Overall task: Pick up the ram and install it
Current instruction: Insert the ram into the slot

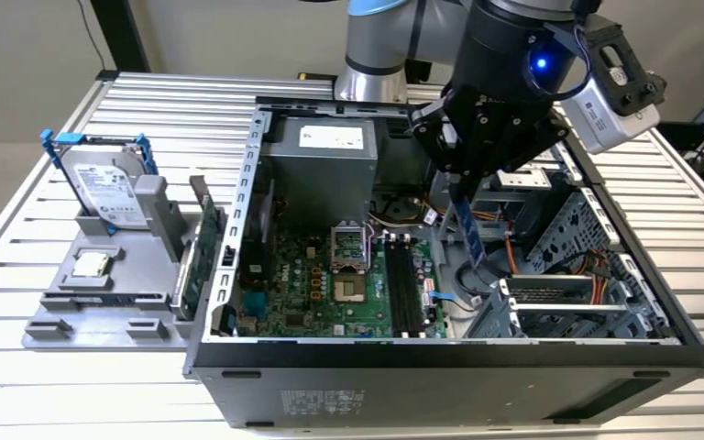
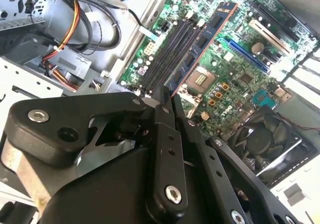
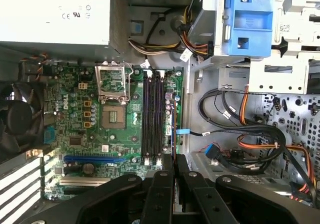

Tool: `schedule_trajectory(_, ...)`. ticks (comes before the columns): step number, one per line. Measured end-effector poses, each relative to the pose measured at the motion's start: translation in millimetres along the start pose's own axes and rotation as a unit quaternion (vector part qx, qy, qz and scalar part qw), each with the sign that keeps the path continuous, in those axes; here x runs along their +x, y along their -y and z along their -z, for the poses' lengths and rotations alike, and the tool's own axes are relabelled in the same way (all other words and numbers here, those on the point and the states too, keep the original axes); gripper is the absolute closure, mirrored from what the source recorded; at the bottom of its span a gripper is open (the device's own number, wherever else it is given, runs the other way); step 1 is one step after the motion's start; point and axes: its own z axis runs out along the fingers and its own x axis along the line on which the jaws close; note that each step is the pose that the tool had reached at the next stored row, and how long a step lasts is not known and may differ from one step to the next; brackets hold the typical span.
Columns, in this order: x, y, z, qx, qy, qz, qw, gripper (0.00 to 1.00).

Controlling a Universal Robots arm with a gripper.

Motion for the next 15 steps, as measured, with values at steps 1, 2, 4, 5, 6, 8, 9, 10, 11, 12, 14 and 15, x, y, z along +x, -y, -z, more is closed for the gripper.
schedule_trajectory(1, -0.1, 0.0, -0.3, 0.0000, 0.0000, 0.000, 1.00000, 1.00)
schedule_trajectory(2, -0.2, 0.0, -0.5, 0.0001, 0.0000, 0.000, 1.00000, 1.00)
schedule_trajectory(4, -0.3, 0.0, -0.6, 0.0001, 0.0000, 0.000, 1.00000, 1.00)
schedule_trajectory(5, -0.5, 0.0, -0.7, 0.0001, 0.0000, 0.000, 1.00000, 1.00)
schedule_trajectory(6, -0.7, 0.0, -0.9, 0.0001, 0.0000, 0.000, 1.00000, 1.00)
schedule_trajectory(8, -1.4, 0.0, -1.1, 0.0000, 0.0000, 0.000, 1.00000, 1.00)
schedule_trajectory(9, -1.7, 0.0, -1.3, 0.0000, 0.0000, 0.000, 1.00000, 1.00)
schedule_trajectory(10, -1.8, 0.0, -1.3, 0.0001, 0.0000, 0.000, 1.00000, 1.00)
schedule_trajectory(11, -1.9, 0.0, -1.4, 0.0001, 0.0000, 0.000, 1.00000, 1.00)
schedule_trajectory(12, -1.9, 0.0, -1.4, 0.0000, 0.0000, 0.000, 1.00000, 1.00)
schedule_trajectory(14, -2.0, 0.0, -1.5, 0.0000, 0.0000, 0.000, 1.00000, 1.00)
schedule_trajectory(15, -2.0, 0.0, -1.8, 0.0000, 0.0000, 0.000, 1.00000, 1.00)
